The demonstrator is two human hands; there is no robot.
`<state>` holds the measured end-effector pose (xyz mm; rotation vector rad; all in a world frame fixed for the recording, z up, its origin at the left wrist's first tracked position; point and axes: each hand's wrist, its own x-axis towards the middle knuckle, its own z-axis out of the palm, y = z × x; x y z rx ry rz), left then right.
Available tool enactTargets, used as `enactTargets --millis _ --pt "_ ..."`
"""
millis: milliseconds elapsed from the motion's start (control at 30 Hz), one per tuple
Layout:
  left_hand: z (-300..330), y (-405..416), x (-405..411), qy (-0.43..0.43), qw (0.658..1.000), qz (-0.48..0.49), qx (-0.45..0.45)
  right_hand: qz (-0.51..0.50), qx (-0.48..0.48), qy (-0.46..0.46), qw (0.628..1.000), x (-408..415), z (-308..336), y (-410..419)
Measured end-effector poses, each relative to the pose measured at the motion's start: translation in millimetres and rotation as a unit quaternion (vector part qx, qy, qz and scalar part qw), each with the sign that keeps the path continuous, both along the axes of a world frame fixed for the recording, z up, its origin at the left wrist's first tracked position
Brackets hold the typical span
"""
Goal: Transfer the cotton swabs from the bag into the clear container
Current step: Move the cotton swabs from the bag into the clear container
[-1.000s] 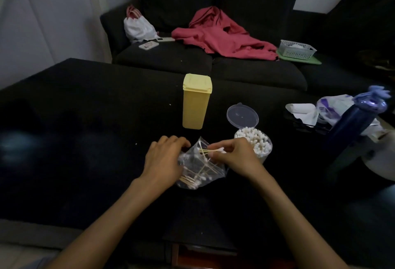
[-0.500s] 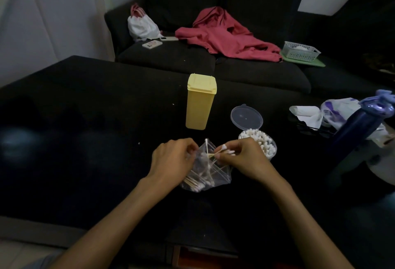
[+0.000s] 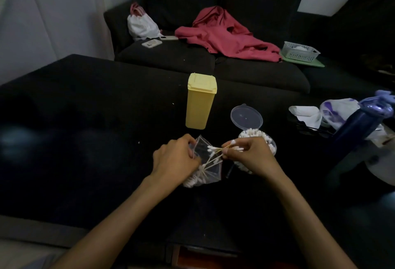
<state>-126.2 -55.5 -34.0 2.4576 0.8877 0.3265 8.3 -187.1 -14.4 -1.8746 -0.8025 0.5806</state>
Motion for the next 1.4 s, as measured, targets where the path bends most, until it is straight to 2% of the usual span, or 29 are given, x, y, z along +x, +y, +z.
enactTargets --millis 167,300,467,600,700,833,900,1000,1100,1233,1400 --pt "3 3 -3 -0.009 0.999 0.021 0.027 -0.018 0.051 0.033 0.998 -8 -5 6" --pt "2 5 -4 0.010 1.000 0.008 0.009 -0.053 0.097 -0.023 0.994 -13 -7 11" --pt "3 6 -3 0.011 1.000 0.009 -0.008 -0.076 0.142 -0.014 0.987 -17 -2 13" --pt "5 4 -2 0.003 1.000 0.024 0.000 -0.082 0.160 0.090 0.980 -10 8 6" --pt "11 0 1 -0.059 0.998 0.024 0.000 -0.071 0.157 0.171 0.970 -3 15 0" --pt "25 -5 11 -0.124 0.979 0.019 -0.159 -0.041 0.150 0.220 0.963 -2 20 -5" --pt "33 -10 24 -0.096 0.969 0.011 -0.225 -0.040 0.147 0.212 0.965 -1 21 -9" --pt "39 -20 52 -0.039 0.962 0.002 -0.272 -0.048 0.140 0.183 0.972 3 22 -13" --pt "44 -29 80 -0.020 0.941 -0.017 -0.337 -0.046 0.123 0.151 0.980 11 24 -21" --pt "49 -42 103 0.007 0.938 -0.017 -0.347 -0.060 0.101 0.126 0.985 31 25 -34" --pt "38 -53 124 -0.051 0.949 -0.041 -0.309 -0.078 0.059 0.092 0.991 50 20 -39"
